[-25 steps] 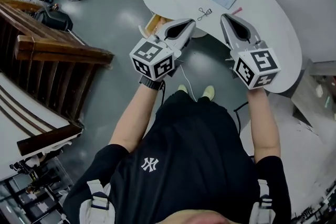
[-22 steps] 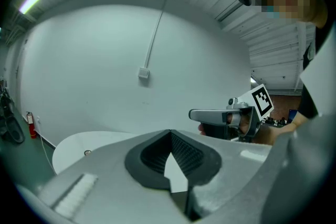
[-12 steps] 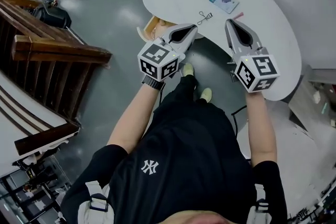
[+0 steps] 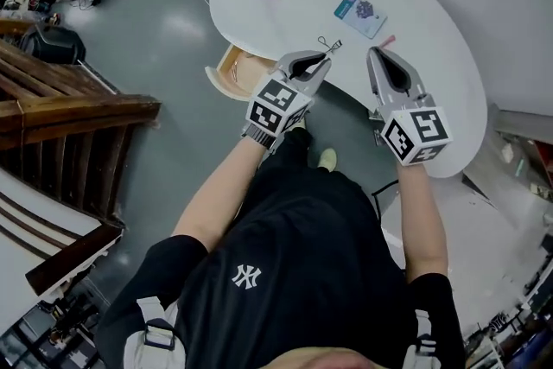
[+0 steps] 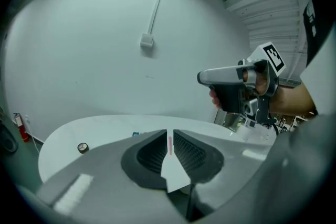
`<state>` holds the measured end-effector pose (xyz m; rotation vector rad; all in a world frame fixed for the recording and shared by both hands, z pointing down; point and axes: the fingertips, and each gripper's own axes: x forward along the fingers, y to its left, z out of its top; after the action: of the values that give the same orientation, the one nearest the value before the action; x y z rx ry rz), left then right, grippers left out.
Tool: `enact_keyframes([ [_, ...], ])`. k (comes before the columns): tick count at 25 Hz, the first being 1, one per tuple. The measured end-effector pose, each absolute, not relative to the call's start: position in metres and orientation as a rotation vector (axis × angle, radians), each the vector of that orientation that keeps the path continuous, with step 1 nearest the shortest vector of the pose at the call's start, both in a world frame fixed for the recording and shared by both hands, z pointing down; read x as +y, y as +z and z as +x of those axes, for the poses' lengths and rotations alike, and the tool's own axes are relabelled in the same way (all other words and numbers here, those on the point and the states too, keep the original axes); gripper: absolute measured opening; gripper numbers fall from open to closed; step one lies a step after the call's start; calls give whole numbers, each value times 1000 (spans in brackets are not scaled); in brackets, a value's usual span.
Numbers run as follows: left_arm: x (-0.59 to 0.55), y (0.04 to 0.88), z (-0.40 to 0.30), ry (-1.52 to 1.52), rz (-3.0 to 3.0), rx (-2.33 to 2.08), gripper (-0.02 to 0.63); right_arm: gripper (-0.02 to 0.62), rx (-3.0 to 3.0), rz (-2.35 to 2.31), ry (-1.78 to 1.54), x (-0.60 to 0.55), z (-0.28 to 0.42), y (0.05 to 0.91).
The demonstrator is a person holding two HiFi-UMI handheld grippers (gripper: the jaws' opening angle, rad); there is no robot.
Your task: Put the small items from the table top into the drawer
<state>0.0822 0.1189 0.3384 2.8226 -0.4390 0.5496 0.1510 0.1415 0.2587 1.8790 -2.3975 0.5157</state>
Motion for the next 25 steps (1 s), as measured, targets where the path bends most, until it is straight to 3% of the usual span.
enact_keyframes([
  [13,60,472,131,903,2800,-327,54,26,-2209,1924,653,73,172,314],
  [25,47,544,159,1195,2711,-427,54,26,-2302,1696,782,46,201,377],
])
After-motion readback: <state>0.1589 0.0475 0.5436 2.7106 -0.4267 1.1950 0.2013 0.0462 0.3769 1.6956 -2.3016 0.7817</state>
